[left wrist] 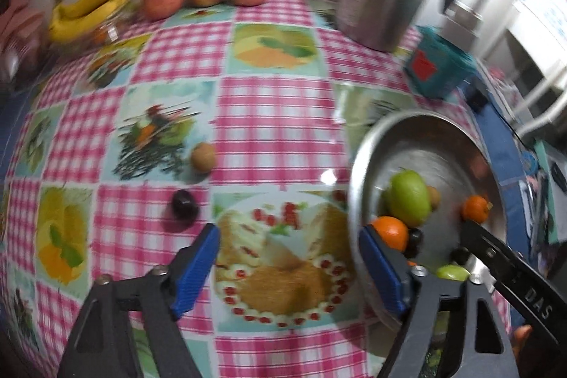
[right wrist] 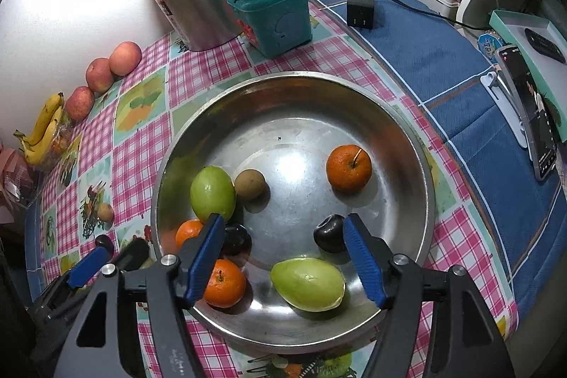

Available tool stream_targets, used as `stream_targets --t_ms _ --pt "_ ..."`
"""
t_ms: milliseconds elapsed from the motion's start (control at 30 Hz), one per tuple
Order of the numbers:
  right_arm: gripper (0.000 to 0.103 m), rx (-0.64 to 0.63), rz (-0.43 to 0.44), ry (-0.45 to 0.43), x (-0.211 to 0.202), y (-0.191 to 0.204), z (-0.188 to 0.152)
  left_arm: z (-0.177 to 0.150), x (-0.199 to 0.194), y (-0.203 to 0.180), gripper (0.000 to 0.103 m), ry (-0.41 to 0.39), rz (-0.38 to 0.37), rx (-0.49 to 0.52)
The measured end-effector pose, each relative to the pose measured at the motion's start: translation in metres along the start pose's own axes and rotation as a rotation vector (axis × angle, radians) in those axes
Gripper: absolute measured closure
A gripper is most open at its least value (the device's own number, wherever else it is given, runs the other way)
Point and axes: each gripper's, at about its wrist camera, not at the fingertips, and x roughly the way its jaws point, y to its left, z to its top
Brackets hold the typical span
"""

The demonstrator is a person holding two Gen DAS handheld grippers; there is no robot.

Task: Organize fruits
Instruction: 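Withdraw both open tools from the plate toward the last plum and kiwi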

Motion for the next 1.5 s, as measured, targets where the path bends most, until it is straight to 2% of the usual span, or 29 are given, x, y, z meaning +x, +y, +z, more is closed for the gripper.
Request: stream_targets --t_ms 233,300,500,600,667,1000,1267,1500 --pt "0.032 -0.039 -0.006 0.002 0.001 0.009 -0.001 0.006 -0.006 0.034 0.002 -0.019 0.043 -0.114" --pt "0.028 -0.055 -0.008 0.005 0.002 0.013 -0.002 0.008 -0.007 0.043 0.001 -0.024 0.061 -0.129" --pt "0.027 -0.102 -0.01 0.003 0.001 0.029 -0.005 0.01 -0.01 0.063 0.0 -0.042 0.109 -0.179" --pt "0.017 -0.126 -0.006 -0.003 0.001 0.038 -0.008 0.01 -0.01 0.074 0.0 -0.046 0.128 -0.205" --pt "0.015 -0.136 0.0 -0.006 0.0 0.045 -0.009 0.01 -0.011 0.082 0.0 -0.047 0.132 -0.222" --pt "0.012 -0.208 0.042 -0.025 -0.002 0.083 -0.019 0.009 -0.023 0.13 0.0 -0.09 0.166 -0.336" --pt "0.012 -0.253 0.074 -0.015 0.002 0.113 -0.028 0.011 -0.027 0.149 0.0 -0.114 0.149 -0.365" --pt "0.012 -0.317 0.084 0.002 0.013 0.136 -0.035 0.013 -0.016 0.15 0.0 -0.089 0.119 -0.363"
